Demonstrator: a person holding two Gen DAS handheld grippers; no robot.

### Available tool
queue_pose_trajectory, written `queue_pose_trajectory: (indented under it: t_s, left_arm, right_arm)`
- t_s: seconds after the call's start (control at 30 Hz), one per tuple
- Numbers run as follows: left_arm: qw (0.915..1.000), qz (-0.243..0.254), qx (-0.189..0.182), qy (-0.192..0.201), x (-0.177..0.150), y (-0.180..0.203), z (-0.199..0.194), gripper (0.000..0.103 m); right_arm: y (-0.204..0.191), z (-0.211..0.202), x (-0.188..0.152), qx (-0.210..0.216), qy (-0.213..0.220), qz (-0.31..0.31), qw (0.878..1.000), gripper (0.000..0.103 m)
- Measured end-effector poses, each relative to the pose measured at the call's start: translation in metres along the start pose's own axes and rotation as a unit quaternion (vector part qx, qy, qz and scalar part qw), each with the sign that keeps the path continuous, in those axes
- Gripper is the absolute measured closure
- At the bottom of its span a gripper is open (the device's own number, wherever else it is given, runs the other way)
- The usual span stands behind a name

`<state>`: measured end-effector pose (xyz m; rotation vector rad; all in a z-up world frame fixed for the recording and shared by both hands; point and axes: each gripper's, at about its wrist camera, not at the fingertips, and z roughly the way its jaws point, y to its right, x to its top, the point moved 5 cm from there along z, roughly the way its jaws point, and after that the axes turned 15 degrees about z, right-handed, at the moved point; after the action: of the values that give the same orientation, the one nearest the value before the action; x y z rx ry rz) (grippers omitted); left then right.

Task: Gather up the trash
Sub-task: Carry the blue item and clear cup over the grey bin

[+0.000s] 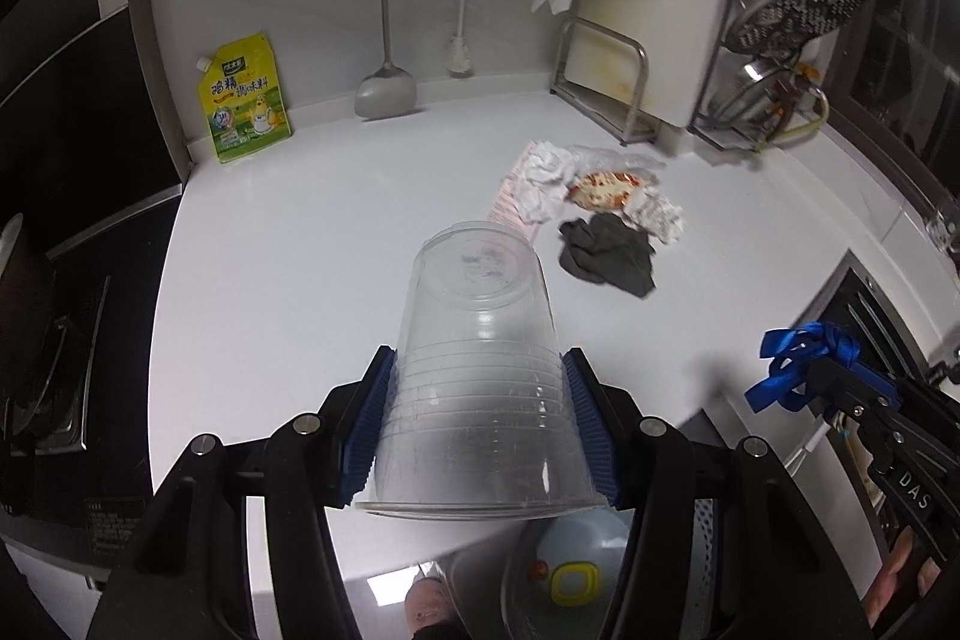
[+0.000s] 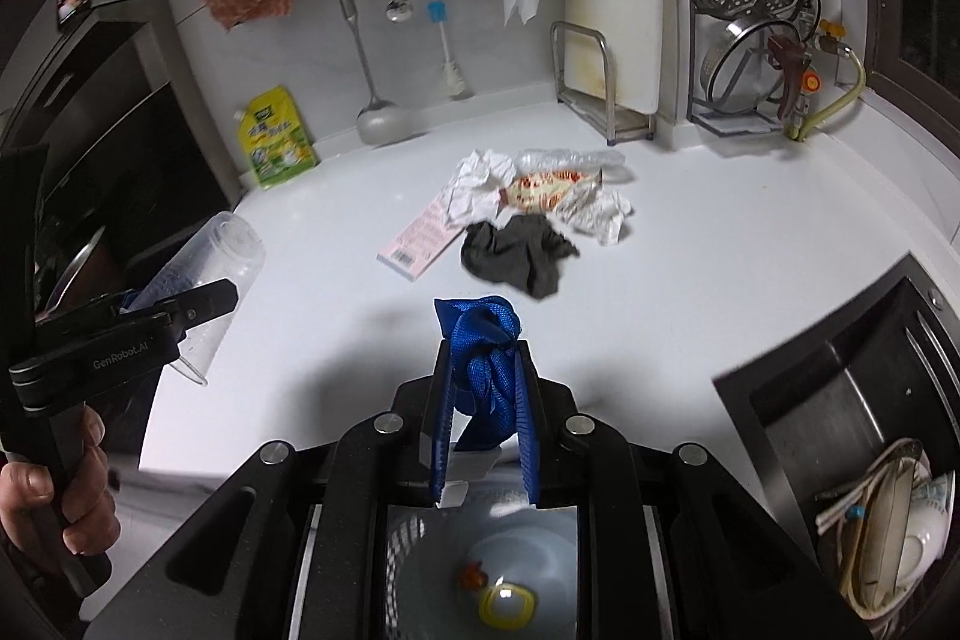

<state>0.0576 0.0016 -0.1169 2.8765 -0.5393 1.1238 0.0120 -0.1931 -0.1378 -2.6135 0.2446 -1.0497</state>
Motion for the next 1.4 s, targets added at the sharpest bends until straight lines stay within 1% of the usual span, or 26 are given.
queue_pose_trajectory:
  t_s: [0.27,0.5,0.77,1.17,1.4]
  left_arm:
    - [0.9997,0.017,-0.010,-0.017,-0.035,0.042,-0.015,0.048]
    - [0.9994,0.019,-0.013,-0.026,-0.058,0.069,-0.024,0.048]
    - [0.9987,0.027,-0.017,-0.040,-0.080,0.097,-0.024,0.048]
    - [0.9973,0.036,-0.024,-0.060,-0.102,0.122,-0.021,0.048]
    - [0.9948,0.031,-0.037,-0.089,-0.118,0.126,-0.009,0.048]
  right_arm:
    - [0.022,-0.019,-0.043,0.002,-0.034,-0.004,0.999,0.085]
    - [0.040,-0.032,-0.066,0.002,-0.052,-0.007,0.999,0.085]
    - [0.057,-0.039,-0.090,0.000,-0.070,-0.007,0.998,0.085]
    - [0.074,-0.039,-0.117,-0.006,-0.092,-0.003,0.996,0.085]
    - [0.074,-0.030,-0.132,-0.006,-0.117,-0.004,0.993,0.084]
